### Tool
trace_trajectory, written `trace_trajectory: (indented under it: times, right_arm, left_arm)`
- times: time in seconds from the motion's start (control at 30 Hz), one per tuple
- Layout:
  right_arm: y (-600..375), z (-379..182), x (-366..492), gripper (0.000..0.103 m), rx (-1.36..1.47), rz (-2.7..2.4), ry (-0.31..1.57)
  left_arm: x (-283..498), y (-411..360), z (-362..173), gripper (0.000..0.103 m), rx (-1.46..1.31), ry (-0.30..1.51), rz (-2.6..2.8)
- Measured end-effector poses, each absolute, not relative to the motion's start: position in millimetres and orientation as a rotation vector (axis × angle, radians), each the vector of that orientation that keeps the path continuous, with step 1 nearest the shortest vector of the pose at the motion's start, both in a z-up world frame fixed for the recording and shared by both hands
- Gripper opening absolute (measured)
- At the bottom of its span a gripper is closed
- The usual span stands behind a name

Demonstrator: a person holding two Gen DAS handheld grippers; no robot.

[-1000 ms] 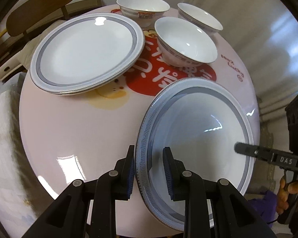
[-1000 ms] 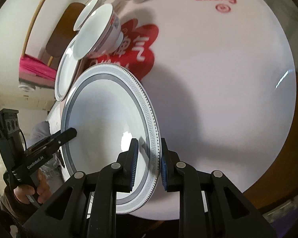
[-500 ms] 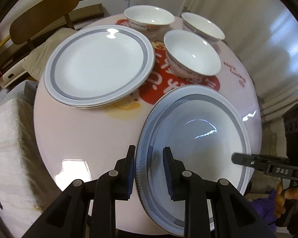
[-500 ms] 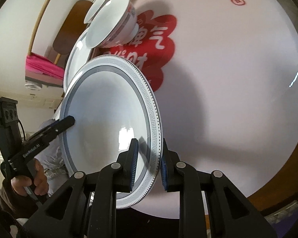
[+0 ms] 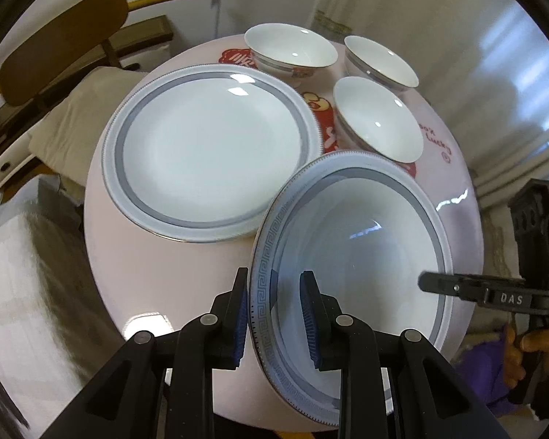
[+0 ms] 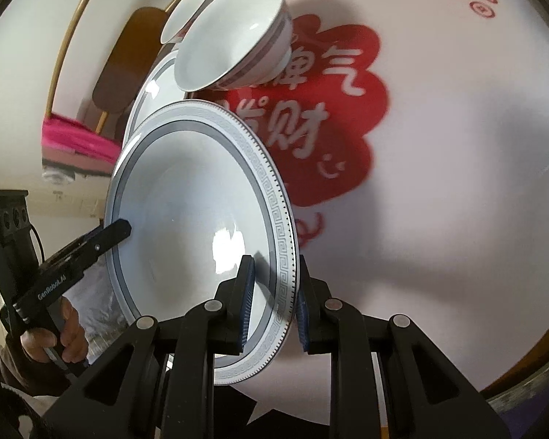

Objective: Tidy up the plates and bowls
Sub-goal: 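Lift and carry the left tool's plate toward the stack while the right tool carries its plate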

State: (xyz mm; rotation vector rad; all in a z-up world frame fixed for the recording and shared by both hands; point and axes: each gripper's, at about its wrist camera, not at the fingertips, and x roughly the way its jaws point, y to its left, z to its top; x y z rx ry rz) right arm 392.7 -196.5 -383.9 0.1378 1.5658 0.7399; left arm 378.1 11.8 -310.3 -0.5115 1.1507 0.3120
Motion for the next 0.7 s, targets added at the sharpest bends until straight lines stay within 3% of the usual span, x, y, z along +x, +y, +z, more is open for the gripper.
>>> trace_trajectory:
  times: [0.7]
  right_arm:
    - [-111,-371,373,0.02,0.284,0.578,1.492]
  left_arm:
    - [370,127,-291,0.022,-0.404,1.146,0.139]
